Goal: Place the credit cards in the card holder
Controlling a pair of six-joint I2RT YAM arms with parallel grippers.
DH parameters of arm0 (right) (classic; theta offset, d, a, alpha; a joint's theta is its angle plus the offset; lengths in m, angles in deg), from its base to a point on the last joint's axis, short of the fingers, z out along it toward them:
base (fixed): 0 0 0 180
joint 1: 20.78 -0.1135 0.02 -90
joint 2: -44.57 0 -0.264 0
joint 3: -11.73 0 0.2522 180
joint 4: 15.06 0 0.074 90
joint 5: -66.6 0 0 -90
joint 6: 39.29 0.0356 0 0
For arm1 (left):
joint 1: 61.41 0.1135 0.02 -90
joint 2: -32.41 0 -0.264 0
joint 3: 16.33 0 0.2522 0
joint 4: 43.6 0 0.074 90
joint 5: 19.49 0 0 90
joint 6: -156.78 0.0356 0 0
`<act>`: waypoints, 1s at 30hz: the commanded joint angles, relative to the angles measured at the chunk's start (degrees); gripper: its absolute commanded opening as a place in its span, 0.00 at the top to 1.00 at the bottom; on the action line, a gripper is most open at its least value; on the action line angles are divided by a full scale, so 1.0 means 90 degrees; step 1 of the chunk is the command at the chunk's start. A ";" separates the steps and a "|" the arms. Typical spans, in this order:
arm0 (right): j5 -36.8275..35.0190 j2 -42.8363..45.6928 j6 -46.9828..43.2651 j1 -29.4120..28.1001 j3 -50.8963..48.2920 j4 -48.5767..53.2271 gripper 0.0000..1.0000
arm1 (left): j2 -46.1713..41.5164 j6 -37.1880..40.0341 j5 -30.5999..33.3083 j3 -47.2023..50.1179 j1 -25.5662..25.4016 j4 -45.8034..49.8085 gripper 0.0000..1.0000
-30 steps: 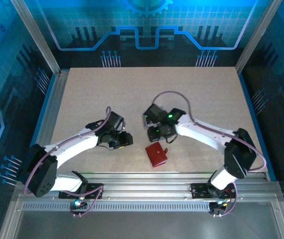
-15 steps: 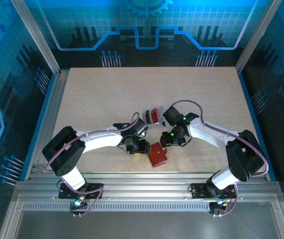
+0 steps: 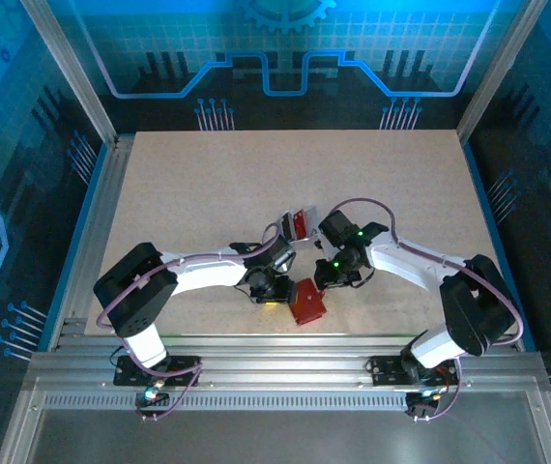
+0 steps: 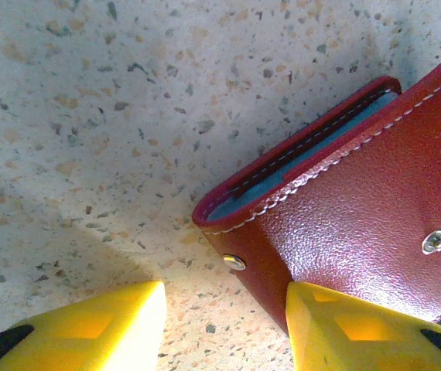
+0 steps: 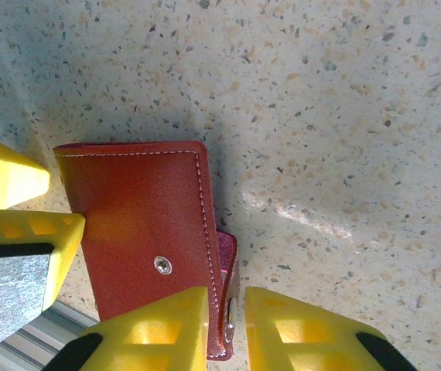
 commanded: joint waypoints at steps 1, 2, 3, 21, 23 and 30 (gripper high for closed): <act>-0.0002 0.0105 -0.0061 0.0091 -0.0065 0.0193 0.80 | 0.0289 -0.0098 0.0210 0.0051 -0.0083 -0.0112 0.54; -0.0003 0.0093 -0.0061 0.0090 -0.0061 0.0203 0.81 | 0.0279 -0.0108 0.0208 0.0070 -0.0083 -0.0120 0.54; 0.0002 0.0083 -0.0053 0.0089 -0.0061 0.0206 0.81 | 0.0271 -0.0116 0.0206 0.0090 -0.0083 -0.0134 0.54; 0.0102 -0.0123 -0.0070 -0.0068 -0.0018 0.0164 0.81 | 0.0249 -0.0197 0.0176 0.0217 -0.0084 -0.0275 0.55; 0.0138 -0.0113 -0.0087 -0.0085 -0.0002 0.0154 0.82 | 0.0250 -0.0206 0.0176 0.0228 -0.0084 -0.0285 0.55; 0.0082 -0.0176 -0.0110 -0.0083 0.0018 0.0193 0.92 | 0.0228 -0.0217 0.0173 0.0241 -0.0084 -0.0287 0.55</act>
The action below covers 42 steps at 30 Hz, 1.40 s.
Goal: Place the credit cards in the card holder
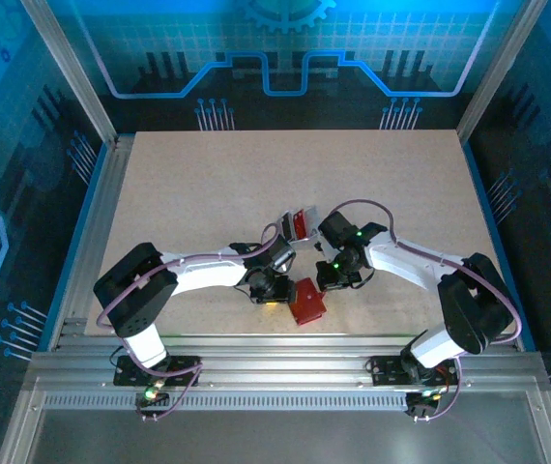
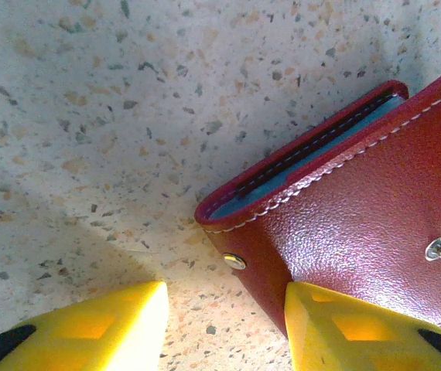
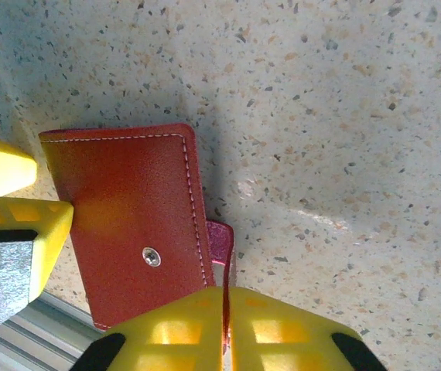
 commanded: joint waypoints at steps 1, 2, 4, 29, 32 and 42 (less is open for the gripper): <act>0.0074 -0.0093 -0.0064 -0.0059 0.0025 0.0091 0.94 | 0.0231 -0.0049 0.0169 0.0216 -0.0084 -0.0271 0.55; 0.0112 -0.0068 -0.0055 -0.0059 0.0016 0.0072 0.96 | 0.0245 -0.0041 0.0169 0.0216 -0.0083 -0.0267 0.55; 0.0274 0.0006 -0.0025 -0.0058 0.0015 -0.0030 1.00 | 0.0274 -0.0030 0.0169 0.0216 -0.0084 -0.0270 0.55; 0.0849 -0.0863 0.0253 -0.0539 0.0439 -0.0604 1.00 | 0.0358 -0.0085 0.0140 0.0294 -0.0132 -0.0438 0.55; 0.0813 -0.0928 0.0254 -0.0537 0.0492 -0.0576 1.00 | 0.0357 -0.0103 0.0135 0.0323 -0.0132 -0.0457 0.55; 0.0776 -0.1077 0.0259 -0.0604 0.0436 -0.0558 1.00 | 0.0350 -0.0117 0.0123 0.0346 -0.0152 -0.0500 0.55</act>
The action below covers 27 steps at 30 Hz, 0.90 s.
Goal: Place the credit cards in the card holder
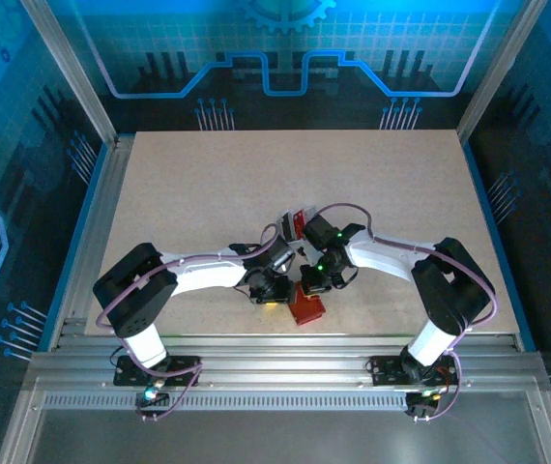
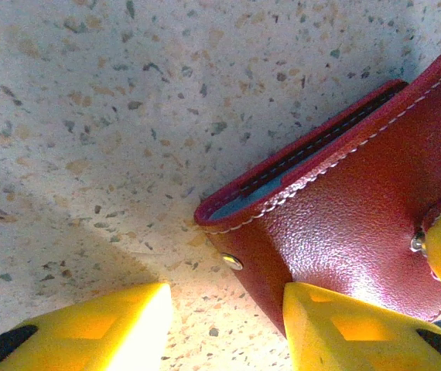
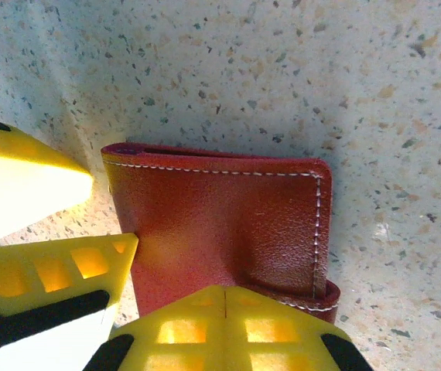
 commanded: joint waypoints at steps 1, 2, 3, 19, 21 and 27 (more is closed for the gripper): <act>0.0121 -0.0152 0.0069 -0.0145 0.0084 -0.0031 1.00 | 0.0357 -0.0100 0.0096 0.0279 -0.0147 -0.0408 0.55; 0.0100 -0.0160 0.0069 -0.0149 0.0061 -0.0031 1.00 | 0.0352 -0.0101 0.0097 0.0276 -0.0147 -0.0407 0.55; 0.0091 -0.0162 0.0069 -0.0156 0.0044 -0.0030 1.00 | 0.0352 -0.0101 0.0106 0.0283 -0.0147 -0.0412 0.55; -0.0110 -0.0054 0.0342 -0.0257 -0.0552 -0.0290 1.00 | 0.0387 -0.0129 0.0128 0.0278 -0.0147 -0.0420 0.55; -0.0129 0.0061 0.0362 -0.0254 -0.0552 -0.0295 1.00 | 0.0405 -0.0129 0.0125 0.0259 -0.0147 -0.0417 0.55; -0.0133 0.0217 0.0258 -0.0279 -0.0486 -0.0259 1.00 | 0.0390 -0.0139 0.0096 0.0219 -0.0138 -0.0413 0.55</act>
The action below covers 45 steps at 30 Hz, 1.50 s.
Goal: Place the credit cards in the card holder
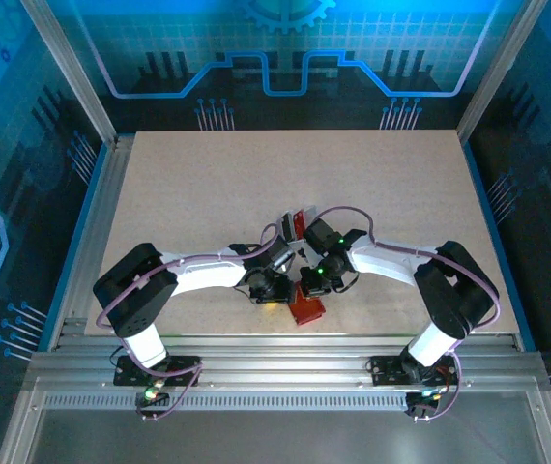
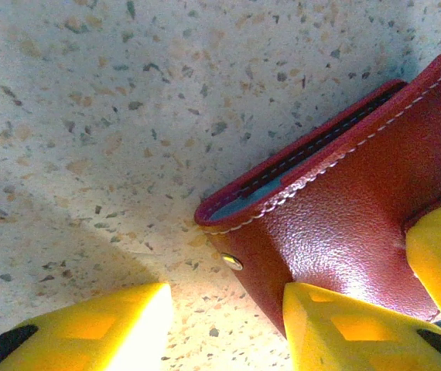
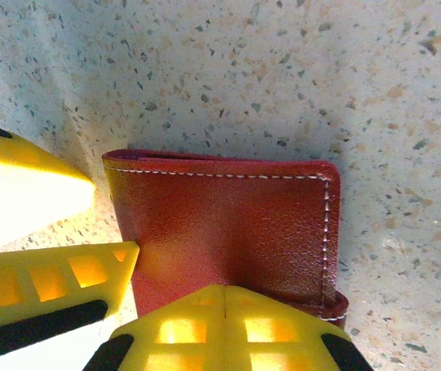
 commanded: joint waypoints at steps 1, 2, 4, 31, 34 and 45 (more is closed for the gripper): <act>-0.0093 0.0116 -0.0031 -0.0183 -0.0025 0.0272 0.96 | 0.0373 -0.0128 0.0075 0.0197 -0.0126 -0.0377 0.55; -0.0113 0.0213 -0.0061 -0.0180 0.0086 0.0317 0.91 | 0.0355 -0.0122 0.0052 0.0185 -0.0112 -0.0364 0.55; -0.0120 0.0446 -0.0125 -0.0133 0.0359 0.0469 0.75 | 0.0250 -0.0117 -0.0042 0.0201 -0.0041 -0.0368 0.55; 0.0936 0.0103 -0.0280 0.0784 -0.0700 -0.0427 0.52 | -0.0045 -0.0925 -0.1547 0.1089 0.0537 -0.2266 0.53; 0.1030 0.0015 -0.0201 0.0652 -0.0711 -0.0591 0.59 | 0.0077 -0.0911 -0.1559 0.1065 0.0537 -0.2334 0.55; 0.0846 -0.0186 0.0255 0.0582 -0.0377 -0.1039 0.76 | 0.0514 -0.0584 -0.1332 0.0285 0.1183 -0.2012 0.67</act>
